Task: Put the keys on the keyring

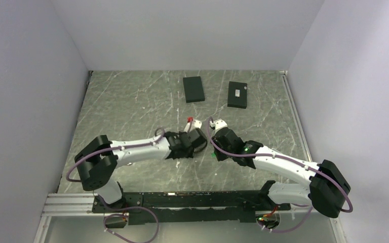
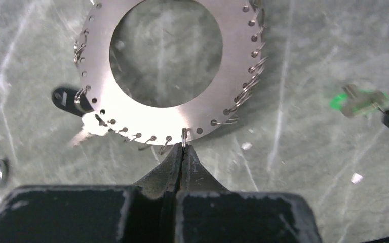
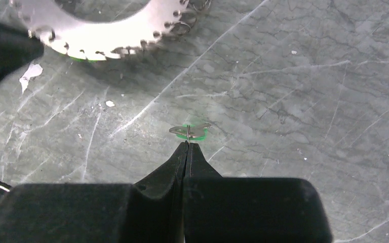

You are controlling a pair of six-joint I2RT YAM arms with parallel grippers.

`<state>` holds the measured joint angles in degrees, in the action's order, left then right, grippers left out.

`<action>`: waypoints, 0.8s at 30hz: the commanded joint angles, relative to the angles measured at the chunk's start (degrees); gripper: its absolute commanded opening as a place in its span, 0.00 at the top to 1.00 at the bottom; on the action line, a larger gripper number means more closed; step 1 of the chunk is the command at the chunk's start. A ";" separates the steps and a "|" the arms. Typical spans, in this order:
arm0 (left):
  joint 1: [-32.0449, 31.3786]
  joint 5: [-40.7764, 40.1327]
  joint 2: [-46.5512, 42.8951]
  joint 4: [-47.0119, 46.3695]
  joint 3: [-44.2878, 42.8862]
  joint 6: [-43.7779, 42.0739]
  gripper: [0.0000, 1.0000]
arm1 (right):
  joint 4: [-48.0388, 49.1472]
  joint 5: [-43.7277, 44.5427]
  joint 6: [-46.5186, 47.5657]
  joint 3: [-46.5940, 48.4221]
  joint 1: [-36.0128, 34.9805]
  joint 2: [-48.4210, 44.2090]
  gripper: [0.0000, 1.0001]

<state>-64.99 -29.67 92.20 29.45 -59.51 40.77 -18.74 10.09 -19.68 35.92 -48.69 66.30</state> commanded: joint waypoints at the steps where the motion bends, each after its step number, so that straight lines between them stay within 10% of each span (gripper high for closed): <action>1: 5.92 15.98 2.13 4.69 -5.75 -15.98 1.00 | 1.63 0.07 -0.35 1.18 0.06 -1.29 1.00; 15: 8.29 27.82 15.95 10.07 -7.98 -16.63 0.94 | 2.62 0.27 -0.72 0.77 0.07 -1.25 1.00; 24: 8.69 25.88 7.54 10.76 -7.68 -14.06 0.60 | 2.48 0.21 -1.02 0.36 0.06 -1.68 1.00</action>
<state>-56.49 -3.62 104.44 38.59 -67.94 25.36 -18.35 10.11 -19.94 35.92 -48.69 65.98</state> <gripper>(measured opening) 0.368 0.010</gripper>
